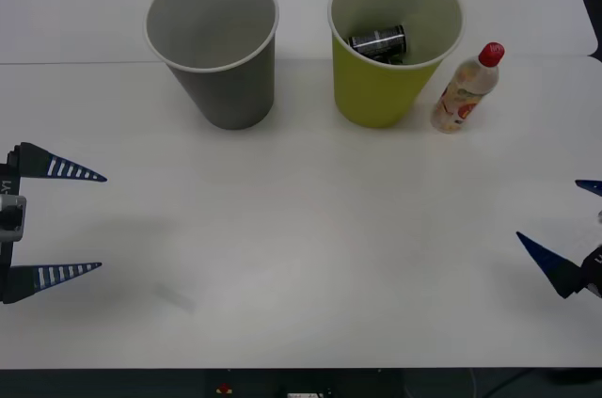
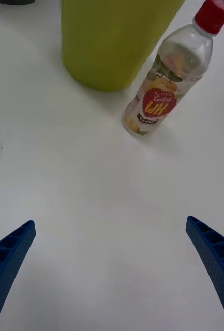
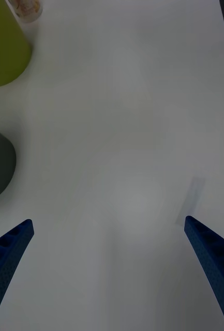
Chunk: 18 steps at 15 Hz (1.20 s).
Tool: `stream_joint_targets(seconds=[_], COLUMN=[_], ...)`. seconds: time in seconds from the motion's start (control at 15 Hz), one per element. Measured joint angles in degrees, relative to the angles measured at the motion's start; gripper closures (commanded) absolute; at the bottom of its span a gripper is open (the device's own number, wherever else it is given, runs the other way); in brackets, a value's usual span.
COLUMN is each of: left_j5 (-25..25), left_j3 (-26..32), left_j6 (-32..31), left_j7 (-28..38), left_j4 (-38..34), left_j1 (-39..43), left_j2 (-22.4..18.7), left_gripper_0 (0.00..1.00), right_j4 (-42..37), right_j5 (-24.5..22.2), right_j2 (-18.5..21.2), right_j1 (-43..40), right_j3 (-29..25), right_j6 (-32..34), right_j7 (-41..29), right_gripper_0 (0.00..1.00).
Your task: Put the can into the green bin and the plastic bottle into the gray bin
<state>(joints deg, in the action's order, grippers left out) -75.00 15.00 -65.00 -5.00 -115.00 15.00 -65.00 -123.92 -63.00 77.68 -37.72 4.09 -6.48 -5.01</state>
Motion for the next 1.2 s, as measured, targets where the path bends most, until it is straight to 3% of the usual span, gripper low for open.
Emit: stream_joint_targets(seconds=[0.47,0.87,1.2], left_j5=[0.0,0.0,0.0], left_j3=[0.0,0.0,0.0], left_j6=[0.0,0.0,0.0], left_j7=[0.0,0.0,0.0], left_j4=[0.0,0.0,0.0], left_j1=[0.0,0.0,0.0], left_j2=[0.0,0.0,0.0], left_gripper_0=[0.0,0.0,0.0], right_j4=[0.97,10.98,21.63], right_j5=[-6.69,-21.94,-35.09], right_j2=[-2.51,-4.8,-8.91], right_j1=[3.81,18.7,30.71], right_j3=[4.55,22.12,30.55], right_j6=[-6.11,-20.7,-21.16], right_j7=[-22.31,-40.38,-53.76], right_gripper_0=[0.0,0.0,0.0])
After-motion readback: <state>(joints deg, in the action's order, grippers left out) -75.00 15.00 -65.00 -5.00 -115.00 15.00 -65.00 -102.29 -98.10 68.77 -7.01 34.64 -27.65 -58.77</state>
